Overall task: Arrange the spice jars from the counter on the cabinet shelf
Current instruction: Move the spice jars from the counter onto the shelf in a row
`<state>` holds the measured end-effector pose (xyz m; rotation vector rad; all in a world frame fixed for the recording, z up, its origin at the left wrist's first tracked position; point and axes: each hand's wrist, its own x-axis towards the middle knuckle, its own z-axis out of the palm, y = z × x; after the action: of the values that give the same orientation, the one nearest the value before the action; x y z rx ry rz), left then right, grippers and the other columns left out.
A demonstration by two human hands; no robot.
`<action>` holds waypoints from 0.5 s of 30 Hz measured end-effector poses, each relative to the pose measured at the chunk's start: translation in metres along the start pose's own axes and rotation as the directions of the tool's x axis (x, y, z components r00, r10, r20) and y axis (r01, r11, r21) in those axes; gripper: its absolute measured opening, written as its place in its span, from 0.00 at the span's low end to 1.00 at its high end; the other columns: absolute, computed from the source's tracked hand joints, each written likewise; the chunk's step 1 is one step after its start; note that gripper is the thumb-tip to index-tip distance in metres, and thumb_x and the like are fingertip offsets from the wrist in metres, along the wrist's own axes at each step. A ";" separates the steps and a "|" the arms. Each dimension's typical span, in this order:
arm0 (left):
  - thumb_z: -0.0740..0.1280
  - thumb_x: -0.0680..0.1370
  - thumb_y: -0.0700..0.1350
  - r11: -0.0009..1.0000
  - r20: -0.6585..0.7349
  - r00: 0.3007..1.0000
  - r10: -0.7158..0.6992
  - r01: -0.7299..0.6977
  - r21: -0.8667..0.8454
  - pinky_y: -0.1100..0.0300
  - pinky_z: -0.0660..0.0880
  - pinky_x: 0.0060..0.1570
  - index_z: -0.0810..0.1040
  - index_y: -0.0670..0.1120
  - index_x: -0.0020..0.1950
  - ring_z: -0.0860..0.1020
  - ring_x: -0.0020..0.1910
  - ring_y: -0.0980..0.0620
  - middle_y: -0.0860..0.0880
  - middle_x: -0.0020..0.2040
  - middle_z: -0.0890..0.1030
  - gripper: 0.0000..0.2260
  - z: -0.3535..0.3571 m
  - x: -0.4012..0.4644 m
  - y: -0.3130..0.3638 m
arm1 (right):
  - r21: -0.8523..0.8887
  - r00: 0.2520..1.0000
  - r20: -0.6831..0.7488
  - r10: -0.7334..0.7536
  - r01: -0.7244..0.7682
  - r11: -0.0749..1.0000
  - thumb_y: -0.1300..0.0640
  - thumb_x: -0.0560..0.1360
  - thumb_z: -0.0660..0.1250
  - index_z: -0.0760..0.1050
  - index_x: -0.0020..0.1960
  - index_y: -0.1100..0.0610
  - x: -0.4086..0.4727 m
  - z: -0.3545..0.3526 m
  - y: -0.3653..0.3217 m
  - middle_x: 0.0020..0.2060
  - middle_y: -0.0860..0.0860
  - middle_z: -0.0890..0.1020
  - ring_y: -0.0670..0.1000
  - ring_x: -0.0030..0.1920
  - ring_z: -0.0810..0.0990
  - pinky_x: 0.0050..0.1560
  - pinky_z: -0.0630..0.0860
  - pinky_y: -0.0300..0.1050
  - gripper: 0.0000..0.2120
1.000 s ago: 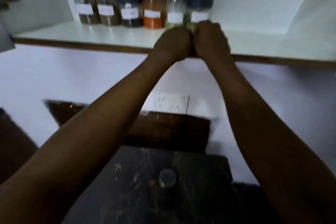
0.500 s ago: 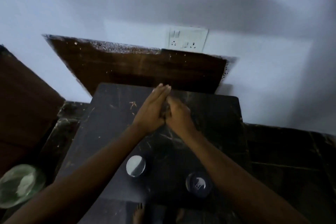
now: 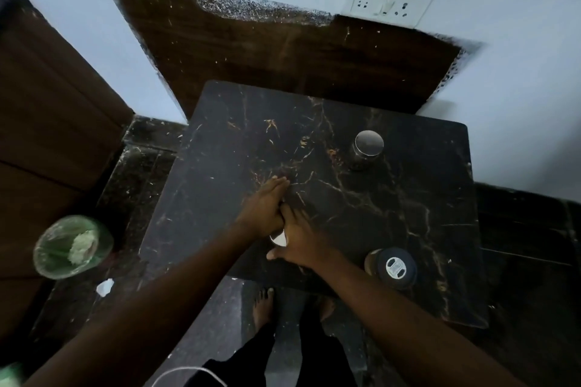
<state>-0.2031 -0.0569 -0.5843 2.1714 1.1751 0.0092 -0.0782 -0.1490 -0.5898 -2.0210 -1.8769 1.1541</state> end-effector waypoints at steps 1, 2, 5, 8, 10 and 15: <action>0.67 0.74 0.42 1.000 0.004 1.000 -0.001 0.001 -0.014 0.49 0.65 0.78 0.64 0.45 0.80 0.61 0.81 0.46 0.47 0.80 0.64 0.33 0.002 -0.002 -0.001 | -0.027 1.000 -0.011 0.012 -0.012 1.000 0.42 0.62 0.81 0.51 0.80 0.51 -0.001 0.005 0.000 0.76 0.52 0.65 0.57 0.77 0.63 0.74 0.66 0.57 0.57; 0.68 0.74 0.41 0.999 0.005 1.000 -0.004 0.004 -0.033 0.51 0.66 0.77 0.65 0.45 0.79 0.64 0.80 0.46 0.46 0.79 0.66 0.33 0.002 -0.005 -0.002 | -0.071 1.000 -0.030 0.007 -0.009 0.997 0.44 0.64 0.81 0.53 0.79 0.52 -0.002 0.008 0.000 0.75 0.52 0.66 0.57 0.76 0.64 0.73 0.67 0.55 0.54; 0.68 0.74 0.39 0.989 0.042 0.998 -0.046 0.052 -0.140 0.61 0.72 0.63 0.72 0.51 0.72 0.76 0.67 0.51 0.48 0.68 0.77 0.26 -0.005 -0.009 -0.001 | -0.114 0.995 -0.097 -0.002 -0.009 0.993 0.49 0.67 0.79 0.58 0.77 0.56 -0.005 0.002 -0.001 0.73 0.52 0.68 0.55 0.75 0.66 0.73 0.68 0.49 0.46; 0.64 0.80 0.39 0.886 0.167 0.982 -0.087 0.153 -0.437 0.55 0.78 0.60 0.79 0.56 0.57 0.81 0.57 0.56 0.54 0.55 0.82 0.13 -0.026 -0.012 0.004 | 0.097 0.976 -0.208 0.058 -0.039 0.995 0.49 0.67 0.79 0.66 0.70 0.53 -0.011 -0.025 -0.007 0.63 0.50 0.76 0.51 0.63 0.77 0.58 0.75 0.37 0.37; 0.60 0.81 0.39 0.795 0.131 0.987 -0.094 0.154 -0.587 0.45 0.77 0.65 0.82 0.48 0.55 0.82 0.57 0.50 0.48 0.55 0.84 0.12 -0.045 -0.017 0.011 | 0.175 0.963 -0.257 0.086 -0.041 0.984 0.47 0.65 0.79 0.68 0.64 0.50 -0.015 -0.053 -0.018 0.56 0.47 0.77 0.48 0.54 0.79 0.47 0.74 0.35 0.33; 0.63 0.75 0.41 0.751 0.067 0.992 0.108 -0.037 -0.659 0.38 0.76 0.64 0.79 0.43 0.62 0.81 0.59 0.44 0.43 0.59 0.82 0.17 -0.093 -0.023 0.035 | 0.236 0.942 -0.336 0.006 0.078 0.969 0.42 0.68 0.76 0.69 0.70 0.46 -0.030 -0.131 -0.048 0.62 0.47 0.72 0.47 0.59 0.75 0.59 0.78 0.46 0.33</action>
<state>-0.2184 -0.0364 -0.4851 1.5571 0.8494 0.3021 -0.0333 -0.1164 -0.4579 -1.8940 -1.5189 0.9112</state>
